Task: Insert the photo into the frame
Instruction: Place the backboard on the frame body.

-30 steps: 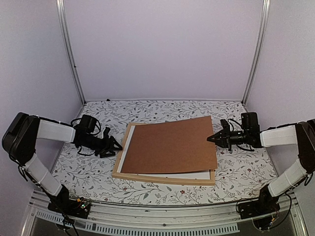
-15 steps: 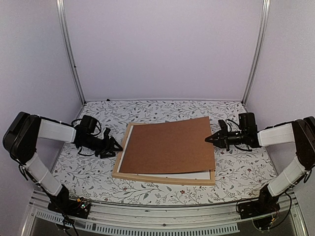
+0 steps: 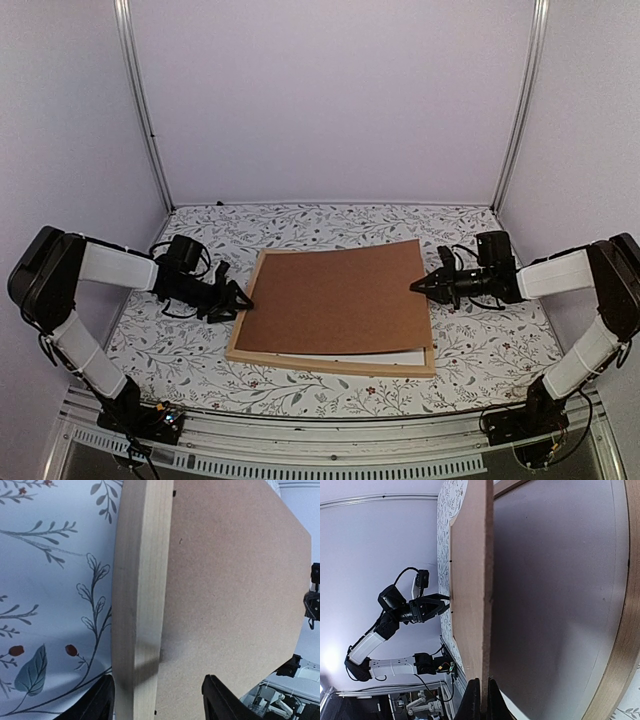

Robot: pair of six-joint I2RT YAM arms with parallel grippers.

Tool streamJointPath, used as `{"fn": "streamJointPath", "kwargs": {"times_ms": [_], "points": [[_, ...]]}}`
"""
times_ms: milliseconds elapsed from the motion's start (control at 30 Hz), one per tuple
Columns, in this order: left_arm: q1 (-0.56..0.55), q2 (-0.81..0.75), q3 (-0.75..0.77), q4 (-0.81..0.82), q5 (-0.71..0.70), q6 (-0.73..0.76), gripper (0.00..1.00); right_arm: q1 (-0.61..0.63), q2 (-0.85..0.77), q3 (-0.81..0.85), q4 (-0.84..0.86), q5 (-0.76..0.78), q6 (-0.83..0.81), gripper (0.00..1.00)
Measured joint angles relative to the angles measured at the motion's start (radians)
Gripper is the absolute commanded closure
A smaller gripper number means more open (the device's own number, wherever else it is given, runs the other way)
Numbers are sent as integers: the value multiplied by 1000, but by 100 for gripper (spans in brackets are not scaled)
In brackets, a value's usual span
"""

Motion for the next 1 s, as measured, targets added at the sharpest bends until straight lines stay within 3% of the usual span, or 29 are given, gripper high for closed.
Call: {"fn": "streamJointPath", "kwargs": {"times_ms": [600, 1000], "points": [[-18, 6, 2, 2, -39, -3, 37, 60, 40, -14, -55, 173, -27, 75], [-32, 6, 3, 1, -65, -3, 37, 90, 41, 40, -169, 244, -78, 73]]}}
